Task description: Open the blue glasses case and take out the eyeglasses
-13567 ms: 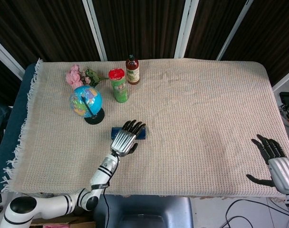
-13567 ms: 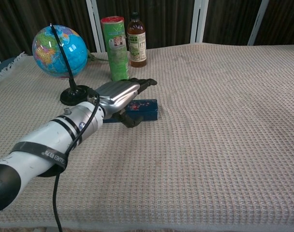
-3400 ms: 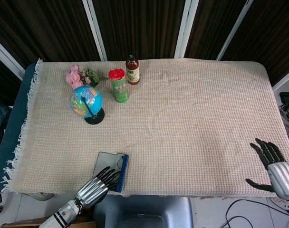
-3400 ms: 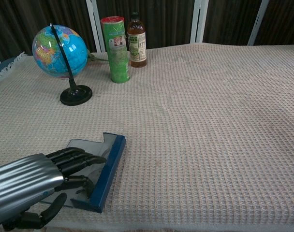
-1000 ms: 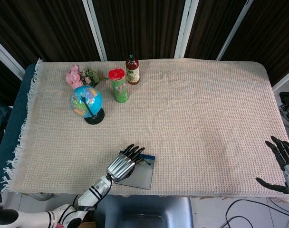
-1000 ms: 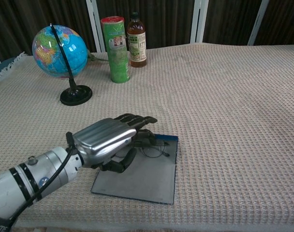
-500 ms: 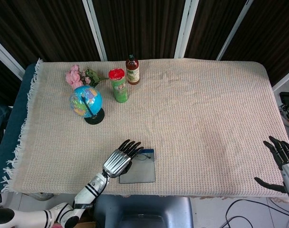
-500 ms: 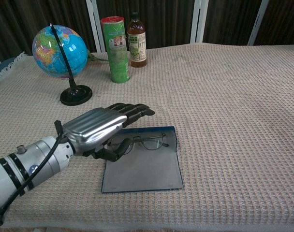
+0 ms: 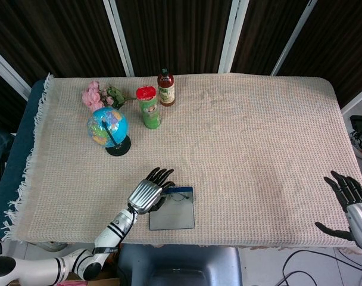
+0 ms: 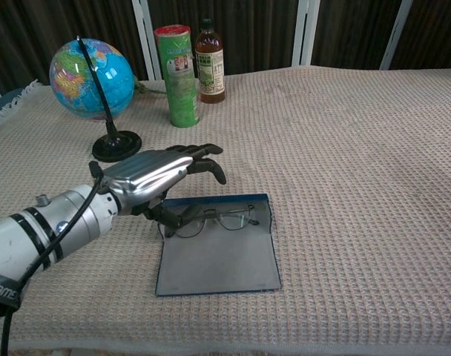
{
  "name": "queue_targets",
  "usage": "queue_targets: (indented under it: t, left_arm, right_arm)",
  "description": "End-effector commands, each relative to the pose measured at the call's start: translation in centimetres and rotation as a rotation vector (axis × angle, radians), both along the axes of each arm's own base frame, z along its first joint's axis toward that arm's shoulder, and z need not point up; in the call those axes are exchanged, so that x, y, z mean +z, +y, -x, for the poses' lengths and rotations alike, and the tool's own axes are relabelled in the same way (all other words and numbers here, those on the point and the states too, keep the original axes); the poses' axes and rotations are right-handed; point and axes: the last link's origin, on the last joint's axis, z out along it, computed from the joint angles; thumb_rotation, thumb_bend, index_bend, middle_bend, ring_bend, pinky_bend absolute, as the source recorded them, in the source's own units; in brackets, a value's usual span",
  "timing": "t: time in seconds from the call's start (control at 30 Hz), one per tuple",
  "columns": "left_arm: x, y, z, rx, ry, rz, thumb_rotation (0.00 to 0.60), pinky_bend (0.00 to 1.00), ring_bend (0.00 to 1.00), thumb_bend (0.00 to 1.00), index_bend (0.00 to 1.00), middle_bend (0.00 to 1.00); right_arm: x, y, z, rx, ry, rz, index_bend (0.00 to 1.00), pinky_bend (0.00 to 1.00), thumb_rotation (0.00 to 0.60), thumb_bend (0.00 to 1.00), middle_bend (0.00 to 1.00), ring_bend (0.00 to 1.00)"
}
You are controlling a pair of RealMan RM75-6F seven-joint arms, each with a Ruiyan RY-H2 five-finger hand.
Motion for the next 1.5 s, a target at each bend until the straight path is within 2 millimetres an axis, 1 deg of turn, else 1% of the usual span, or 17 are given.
queue_targets:
  t: [0.03,0.43,0.8,1.23,1.5]
  left_arm:
    - [-0.42,0.66,-0.62,0.015,0.035,-0.016,0.6,0.0,0.0,0.48,0.28,0.0]
    - [-1.06,1.09,-0.54,0.05,0.084,-0.015,0.6,0.0,0.0,0.48,0.3,0.0]
    - [-1.22,1.17,-0.69,0.055,0.094,-0.012,0.6,0.0,0.0,0.48,0.37,0.0]
    - [-1.32,1.16,-0.79,0.06,0.095,-0.005,0.6,0.0,0.0,0.49,0.4,0.0]
    - [-1.32,1.04,-1.0,0.062,0.077,0.001,0.6,0.0,0.0,0.49,0.44,0.0]
  right_arm:
    - [-0.19,-0.07,-0.09,0.002,0.004,-0.008,0.01,0.0,0.6,0.18,0.0,0.0]
    - [0.25,-0.09,0.05,-0.002,-0.013,0.003,0.0,0.0,0.6,0.18,0.0,0.0]
    - [0.16,-0.14,0.02,-0.002,-0.01,0.001,0.0,0.0,0.6,0.18,0.0,0.0]
    - [0.24,-0.13,0.03,-0.003,-0.013,0.003,0.0,0.0,0.6,0.18,0.0,0.0]
    - [0.25,-0.14,0.04,-0.003,-0.014,0.004,0.0,0.0,0.6,0.18,0.0,0.0]
